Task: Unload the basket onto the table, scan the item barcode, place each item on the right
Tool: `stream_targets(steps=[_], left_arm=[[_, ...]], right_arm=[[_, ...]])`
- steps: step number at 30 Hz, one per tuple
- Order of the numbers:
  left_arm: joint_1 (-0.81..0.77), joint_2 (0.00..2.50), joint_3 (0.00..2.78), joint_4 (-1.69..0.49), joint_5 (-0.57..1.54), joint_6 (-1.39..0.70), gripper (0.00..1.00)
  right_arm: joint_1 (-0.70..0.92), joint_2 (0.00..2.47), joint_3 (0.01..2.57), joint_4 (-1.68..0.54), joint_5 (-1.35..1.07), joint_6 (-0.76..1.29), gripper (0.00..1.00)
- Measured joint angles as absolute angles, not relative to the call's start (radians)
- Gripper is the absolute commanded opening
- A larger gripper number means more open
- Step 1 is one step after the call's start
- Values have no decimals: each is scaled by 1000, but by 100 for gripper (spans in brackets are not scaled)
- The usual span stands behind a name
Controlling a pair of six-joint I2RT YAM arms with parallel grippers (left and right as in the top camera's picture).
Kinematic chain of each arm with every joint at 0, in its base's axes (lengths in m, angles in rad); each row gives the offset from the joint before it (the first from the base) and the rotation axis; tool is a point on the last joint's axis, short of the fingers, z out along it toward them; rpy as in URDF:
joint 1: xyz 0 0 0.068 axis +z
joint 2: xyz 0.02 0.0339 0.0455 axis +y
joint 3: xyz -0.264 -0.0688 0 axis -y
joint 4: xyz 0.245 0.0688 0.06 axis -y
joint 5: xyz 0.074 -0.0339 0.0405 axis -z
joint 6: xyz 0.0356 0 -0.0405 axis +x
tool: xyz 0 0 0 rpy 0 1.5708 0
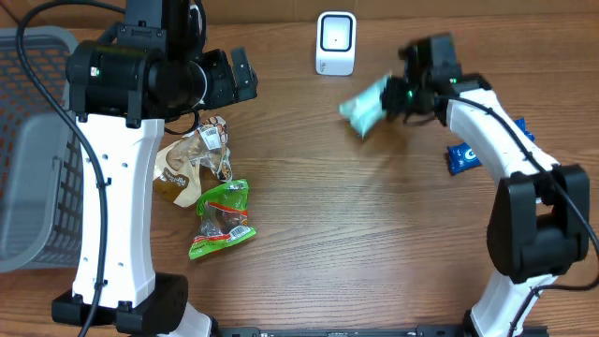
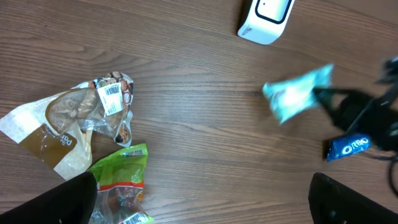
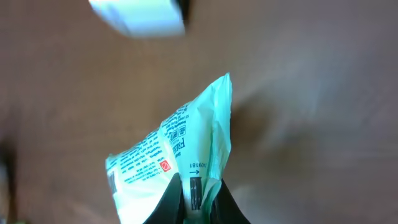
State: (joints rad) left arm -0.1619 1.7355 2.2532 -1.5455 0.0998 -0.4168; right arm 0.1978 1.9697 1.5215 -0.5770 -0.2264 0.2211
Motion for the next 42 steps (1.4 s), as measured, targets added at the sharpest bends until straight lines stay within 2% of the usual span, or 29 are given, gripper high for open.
stream_targets(steps=[4, 9, 14, 18, 21, 29, 42], left_arm=[[-162, 1736, 2253, -1546, 100, -417, 100], [-162, 1736, 2253, -1545, 100, -416, 100], [-162, 1736, 2253, -1545, 100, -417, 100], [-162, 1736, 2253, -1545, 99, -417, 100], [-162, 1736, 2253, -1545, 99, -417, 100], [-162, 1736, 2253, -1546, 100, -417, 100], [-162, 1736, 2253, -1546, 100, -417, 100]], right_arm=[[295, 1935, 1594, -416, 30, 120, 4], [454, 1949, 1604, -46, 354, -176, 4], [492, 2042, 1612, 318, 485, -557, 4], [473, 2184, 1613, 448, 524, -816, 4], [471, 2252, 1609, 546, 530, -891, 4], [464, 2278, 1609, 609, 482, -974, 4], [448, 2320, 1609, 622, 422, -996, 4]])
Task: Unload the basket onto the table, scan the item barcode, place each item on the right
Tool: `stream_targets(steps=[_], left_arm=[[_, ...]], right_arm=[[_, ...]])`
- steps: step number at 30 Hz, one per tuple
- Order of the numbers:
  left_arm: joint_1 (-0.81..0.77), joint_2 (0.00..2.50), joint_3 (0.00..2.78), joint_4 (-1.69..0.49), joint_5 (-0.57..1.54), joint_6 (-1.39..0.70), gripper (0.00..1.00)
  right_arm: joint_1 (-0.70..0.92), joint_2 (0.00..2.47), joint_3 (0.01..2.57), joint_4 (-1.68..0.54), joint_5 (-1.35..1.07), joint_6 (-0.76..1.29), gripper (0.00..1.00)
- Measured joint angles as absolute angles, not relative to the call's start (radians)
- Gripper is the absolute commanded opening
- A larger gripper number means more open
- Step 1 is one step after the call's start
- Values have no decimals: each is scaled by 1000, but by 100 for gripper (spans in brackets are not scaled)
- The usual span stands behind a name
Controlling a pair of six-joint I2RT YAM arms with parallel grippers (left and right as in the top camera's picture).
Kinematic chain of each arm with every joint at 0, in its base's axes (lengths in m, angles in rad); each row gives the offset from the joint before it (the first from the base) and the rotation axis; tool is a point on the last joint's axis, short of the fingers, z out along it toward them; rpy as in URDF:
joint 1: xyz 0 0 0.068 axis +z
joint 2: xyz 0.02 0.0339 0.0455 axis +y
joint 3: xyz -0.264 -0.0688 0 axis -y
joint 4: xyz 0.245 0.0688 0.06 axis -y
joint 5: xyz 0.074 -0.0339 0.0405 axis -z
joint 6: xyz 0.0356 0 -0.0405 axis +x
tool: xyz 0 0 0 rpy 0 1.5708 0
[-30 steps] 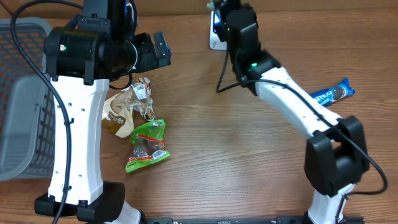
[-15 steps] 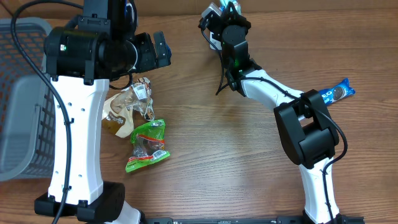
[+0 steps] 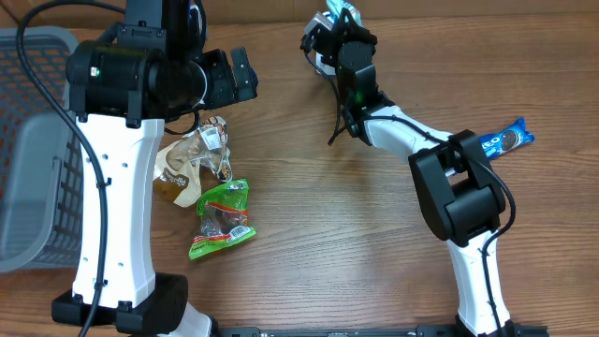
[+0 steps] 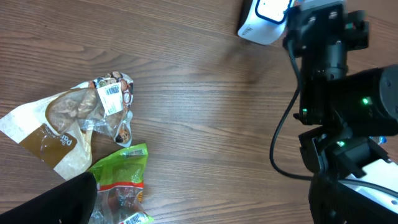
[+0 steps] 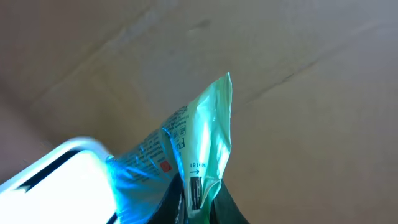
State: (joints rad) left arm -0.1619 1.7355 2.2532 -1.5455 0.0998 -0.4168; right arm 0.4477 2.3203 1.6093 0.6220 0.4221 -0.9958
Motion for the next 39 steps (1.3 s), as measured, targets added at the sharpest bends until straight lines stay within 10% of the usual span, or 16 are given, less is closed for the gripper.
stream_targets(steps=[13, 21, 39], left_arm=[[-162, 1736, 2253, -1546, 99, -417, 100], [-162, 1736, 2253, -1545, 99, -417, 100], [-162, 1736, 2253, -1546, 100, -417, 100]], right_arm=[[512, 2328, 1608, 965, 499, -1166, 4], [509, 2324, 1610, 533, 472, -1216, 4], [438, 2328, 1610, 610, 313, -1058, 4]])
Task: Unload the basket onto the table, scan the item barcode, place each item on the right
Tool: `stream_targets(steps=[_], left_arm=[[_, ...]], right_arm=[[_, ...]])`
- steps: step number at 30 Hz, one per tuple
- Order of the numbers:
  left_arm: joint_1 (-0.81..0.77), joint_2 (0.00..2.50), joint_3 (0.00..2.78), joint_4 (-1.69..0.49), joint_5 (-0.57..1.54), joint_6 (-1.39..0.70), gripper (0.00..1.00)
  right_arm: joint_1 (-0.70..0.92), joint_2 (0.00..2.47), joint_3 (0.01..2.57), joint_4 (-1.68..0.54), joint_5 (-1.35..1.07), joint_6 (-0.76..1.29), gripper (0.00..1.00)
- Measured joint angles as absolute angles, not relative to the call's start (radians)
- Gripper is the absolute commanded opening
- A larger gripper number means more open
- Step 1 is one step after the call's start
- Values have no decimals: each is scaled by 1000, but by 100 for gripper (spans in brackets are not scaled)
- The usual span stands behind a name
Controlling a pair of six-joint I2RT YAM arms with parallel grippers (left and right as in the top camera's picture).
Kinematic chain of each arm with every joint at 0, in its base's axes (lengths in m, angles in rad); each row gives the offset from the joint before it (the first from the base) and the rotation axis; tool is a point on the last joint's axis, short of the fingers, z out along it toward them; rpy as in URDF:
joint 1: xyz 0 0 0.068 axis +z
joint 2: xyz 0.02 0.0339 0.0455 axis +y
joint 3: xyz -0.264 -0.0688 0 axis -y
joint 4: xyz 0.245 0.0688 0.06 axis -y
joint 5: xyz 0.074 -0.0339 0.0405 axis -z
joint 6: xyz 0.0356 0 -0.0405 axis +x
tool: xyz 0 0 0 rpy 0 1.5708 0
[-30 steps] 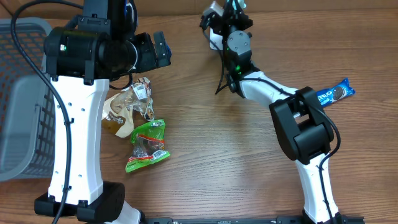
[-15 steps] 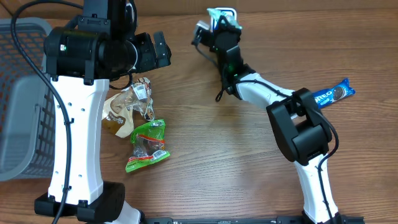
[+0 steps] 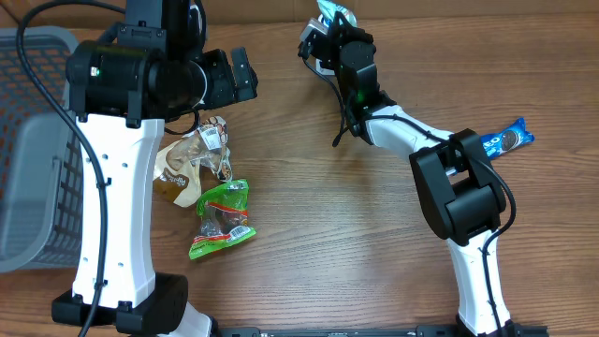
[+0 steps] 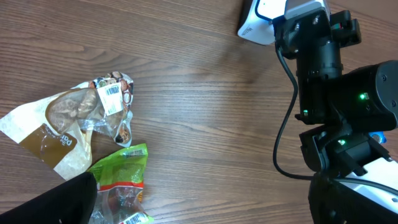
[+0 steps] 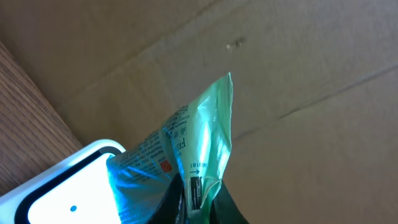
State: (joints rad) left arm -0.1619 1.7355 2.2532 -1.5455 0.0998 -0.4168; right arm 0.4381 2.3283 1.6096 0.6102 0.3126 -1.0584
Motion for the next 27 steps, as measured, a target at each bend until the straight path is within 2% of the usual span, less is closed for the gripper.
stream_targets(steps=[13, 21, 23, 27], left_arm=[[-162, 1736, 2253, -1546, 99, -417, 99], [-162, 1736, 2253, -1546, 100, -417, 100], [-162, 1736, 2253, -1545, 100, -417, 100], [-162, 1736, 2253, -1546, 99, -417, 100]], right_arm=[[374, 2328, 1610, 665, 284, -1054, 4], [462, 2325, 1610, 650, 364, -891, 4], [510, 2304, 1610, 580, 371, -871, 4], [619, 2187, 1609, 214, 344, -752, 4]])
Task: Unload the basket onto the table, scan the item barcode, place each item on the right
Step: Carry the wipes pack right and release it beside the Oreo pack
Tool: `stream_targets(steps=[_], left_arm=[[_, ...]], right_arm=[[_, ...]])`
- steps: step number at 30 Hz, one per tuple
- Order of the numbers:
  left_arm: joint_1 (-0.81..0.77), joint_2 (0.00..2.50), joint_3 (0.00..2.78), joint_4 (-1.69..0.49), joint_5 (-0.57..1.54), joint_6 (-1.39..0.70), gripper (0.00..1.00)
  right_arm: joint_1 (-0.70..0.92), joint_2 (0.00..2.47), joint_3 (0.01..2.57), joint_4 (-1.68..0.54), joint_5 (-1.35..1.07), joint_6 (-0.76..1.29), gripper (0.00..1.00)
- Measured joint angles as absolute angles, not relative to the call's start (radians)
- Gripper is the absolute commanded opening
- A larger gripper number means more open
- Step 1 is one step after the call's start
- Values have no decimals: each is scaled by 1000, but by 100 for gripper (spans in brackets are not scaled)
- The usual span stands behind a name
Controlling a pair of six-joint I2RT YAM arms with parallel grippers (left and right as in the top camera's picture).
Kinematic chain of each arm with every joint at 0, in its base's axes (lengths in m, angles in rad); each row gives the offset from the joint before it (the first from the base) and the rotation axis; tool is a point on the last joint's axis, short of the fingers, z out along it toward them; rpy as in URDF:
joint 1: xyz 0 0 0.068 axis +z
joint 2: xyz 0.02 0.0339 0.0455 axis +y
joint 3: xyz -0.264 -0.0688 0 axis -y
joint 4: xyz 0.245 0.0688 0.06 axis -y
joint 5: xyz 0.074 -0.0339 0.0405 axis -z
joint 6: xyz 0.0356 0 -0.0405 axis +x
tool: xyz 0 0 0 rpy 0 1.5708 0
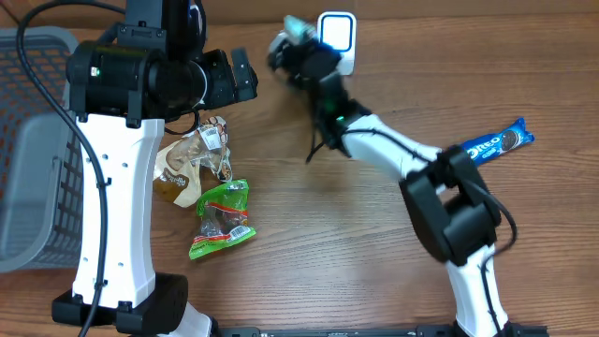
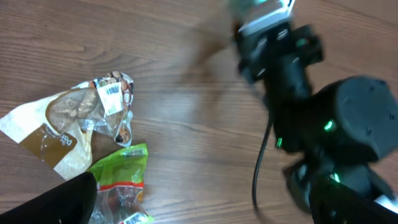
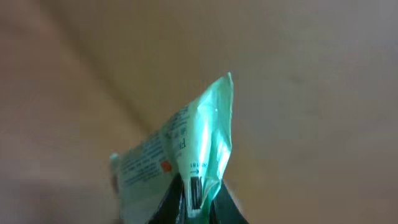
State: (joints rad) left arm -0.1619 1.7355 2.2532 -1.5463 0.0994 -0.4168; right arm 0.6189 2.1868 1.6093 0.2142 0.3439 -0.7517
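Note:
A mint-green printed packet (image 3: 177, 149) is pinched at its lower seam by my right gripper (image 3: 193, 198), which is shut on it. From overhead, the packet (image 1: 294, 25) and right gripper (image 1: 301, 51) are just left of the white barcode scanner (image 1: 337, 39) at the table's far edge. In the right wrist view the background is blurred and the scanner does not show. My left gripper (image 1: 240, 77) hangs open over the left half of the table, its dark fingers (image 2: 62, 199) holding nothing.
A brown snack bag (image 1: 187, 164) and a green snack bag (image 1: 223, 217) lie below the left gripper. A blue Oreo packet (image 1: 494, 142) lies at the right. A grey basket (image 1: 28, 140) stands at the left edge.
My right gripper, still shut on the mint-green packet, has moved left from in front of the scanner to its left side. The scanner's face now shows from overhead. The left arm has not moved.
My right gripper first held the mint-green packet in the air to the right of the scanner. At the two later moments it held the packet right at the scanner's face. Now the packet is left of the scanner. The left arm stayed still throughout.

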Motion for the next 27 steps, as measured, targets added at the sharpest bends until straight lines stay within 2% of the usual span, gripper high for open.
stream_targets(steps=[3, 7, 11, 15, 18, 24, 27], left_arm=[[-162, 1736, 2253, -1546, 100, -417, 100], [-162, 1736, 2252, -1546, 100, -417, 100], [-162, 1736, 2252, -1546, 99, -417, 100], [-162, 1736, 2252, -1546, 100, -417, 100], [-162, 1736, 2252, -1546, 100, -417, 100], [-162, 1736, 2252, -1546, 100, -416, 99], [-162, 1736, 2252, -1546, 100, -417, 100]], right_arm=[[663, 2042, 1614, -57, 247, -548, 4], [620, 1864, 1611, -327, 166, -268, 4], [509, 1694, 1612, -571, 138, -43, 4], [305, 1596, 1618, -794, 155, 124, 4], [176, 1610, 1613, -853, 137, 221, 4], [-109, 1688, 1562, -805, -14, 335, 4], [-200, 1761, 1550, -802, -77, 370, 4]])
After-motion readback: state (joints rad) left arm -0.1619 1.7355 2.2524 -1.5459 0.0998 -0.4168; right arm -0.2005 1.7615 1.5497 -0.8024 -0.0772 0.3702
